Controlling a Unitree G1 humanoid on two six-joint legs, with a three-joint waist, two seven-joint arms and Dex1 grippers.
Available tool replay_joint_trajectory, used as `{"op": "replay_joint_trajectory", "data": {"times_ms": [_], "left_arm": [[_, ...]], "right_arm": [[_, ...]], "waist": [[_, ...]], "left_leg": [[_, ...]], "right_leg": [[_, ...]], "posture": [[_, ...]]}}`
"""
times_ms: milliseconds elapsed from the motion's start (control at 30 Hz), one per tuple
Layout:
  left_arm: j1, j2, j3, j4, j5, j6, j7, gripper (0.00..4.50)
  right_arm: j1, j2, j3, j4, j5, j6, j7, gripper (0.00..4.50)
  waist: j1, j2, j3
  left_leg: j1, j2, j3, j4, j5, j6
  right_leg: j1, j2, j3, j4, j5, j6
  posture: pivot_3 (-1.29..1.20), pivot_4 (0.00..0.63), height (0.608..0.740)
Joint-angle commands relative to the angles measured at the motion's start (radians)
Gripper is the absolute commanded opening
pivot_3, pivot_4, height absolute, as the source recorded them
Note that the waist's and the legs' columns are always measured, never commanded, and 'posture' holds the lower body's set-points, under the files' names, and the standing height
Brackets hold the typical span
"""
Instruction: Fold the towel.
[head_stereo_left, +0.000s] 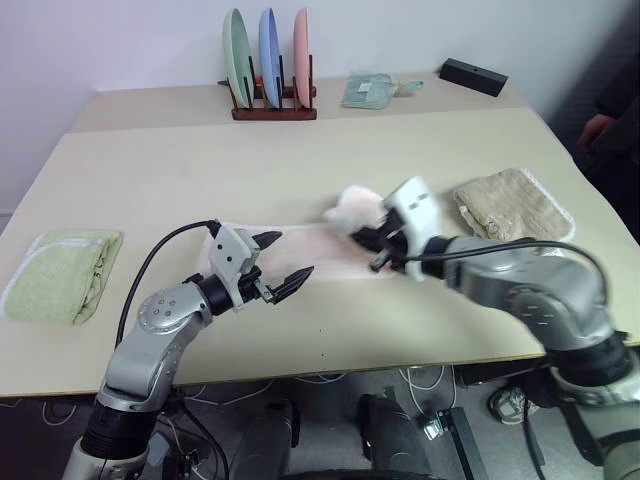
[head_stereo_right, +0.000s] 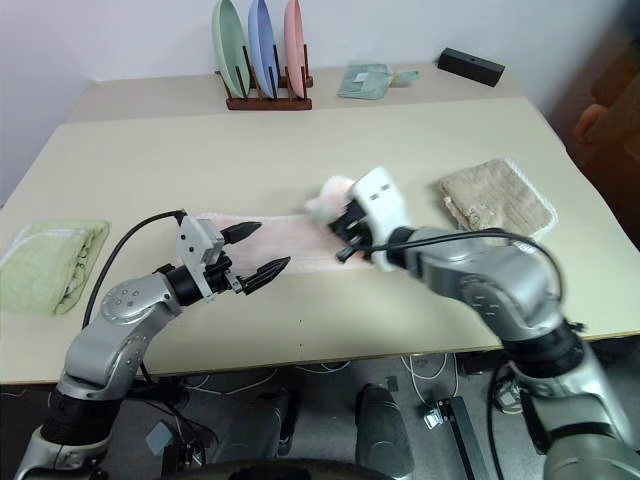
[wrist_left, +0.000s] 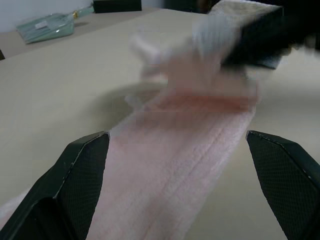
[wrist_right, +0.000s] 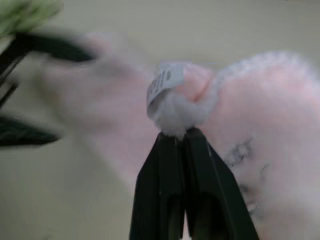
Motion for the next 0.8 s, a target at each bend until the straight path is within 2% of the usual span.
{"op": "replay_joint_trajectory", "data": {"times_ms": [33,167,300,400,600,667,700,800], "left_arm": [[-0.001,0.007,0.011,-0.047,0.006,0.001,0.014,4.5],[0.024,0.018,0.024,-0.075,0.0,0.01,0.025,4.5],[0.046,0.023,0.031,-0.095,-0.003,0.02,0.032,4.5],[0.051,0.027,0.05,-0.096,-0.007,0.024,0.043,4.5],[0.056,0.047,0.156,-0.041,-0.016,0.016,0.066,4.5],[0.06,0.056,0.194,-0.022,-0.02,0.013,0.071,4.5],[0.067,0.061,0.213,-0.015,-0.02,0.011,0.073,4.5],[0.085,0.065,0.235,-0.008,-0.016,0.009,0.073,4.5]], "right_arm": [[-0.014,0.053,0.079,0.071,-0.151,-0.058,0.059,0.04],[0.001,0.081,0.116,0.11,-0.261,-0.087,0.114,0.04],[0.028,0.102,0.097,0.093,-0.309,-0.106,0.169,0.04],[0.064,0.075,0.017,0.018,-0.249,-0.118,0.27,0.84],[0.136,-0.035,-0.146,-0.09,-0.234,-0.165,0.396,3.78],[0.138,-0.038,-0.208,-0.094,-0.218,-0.19,0.419,3.78],[0.114,-0.004,-0.245,-0.056,-0.213,-0.191,0.389,3.62],[0.056,0.06,-0.262,0.056,-0.272,-0.204,0.337,2.38]], "waist": [[0.0,0.0,0.0],[-0.001,0.0,0.0],[-0.002,0.0,0.0],[-0.001,0.0,0.0],[0.0,0.0,0.0],[-0.002,0.0,0.0],[-0.004,0.0,0.0],[-0.007,0.0,0.0]], "left_leg": [[0.0,0.0,0.0,0.0,0.0,0.0],[0.0,-0.001,0.0,0.0,0.0,0.0],[0.0,0.0,0.0,0.0,0.0,0.0],[0.0,0.0,0.0,0.0,0.0,0.0],[0.0,0.0,0.0,0.0,0.0,0.0],[0.0,0.0,0.0,0.0,0.0,0.0],[0.001,0.0,0.0,0.0,0.0,0.0],[0.001,0.0,0.001,-0.001,0.0,0.0]], "right_leg": [[0.0,0.0,0.0,0.0,0.0,0.0],[0.0,0.0,0.0,0.0,0.0,0.0],[0.0,0.0,0.0,0.0,0.0,0.0],[0.0,0.0,0.0,0.0,0.0,0.0],[0.0,0.0,0.0,0.0,0.0,0.001],[0.0,0.0,0.0,0.0,0.0,0.001],[0.0,0.0,0.0,0.0,0.0,0.001],[0.0,0.001,0.0,0.0,0.001,0.001]], "posture": [[0.0,0.15,0.738],[0.0,0.15,0.738],[0.0,0.15,0.738],[0.0,0.15,0.738],[0.0,0.15,0.738],[0.0,0.15,0.738],[0.0,0.15,0.738],[0.0,0.15,0.738]]}}
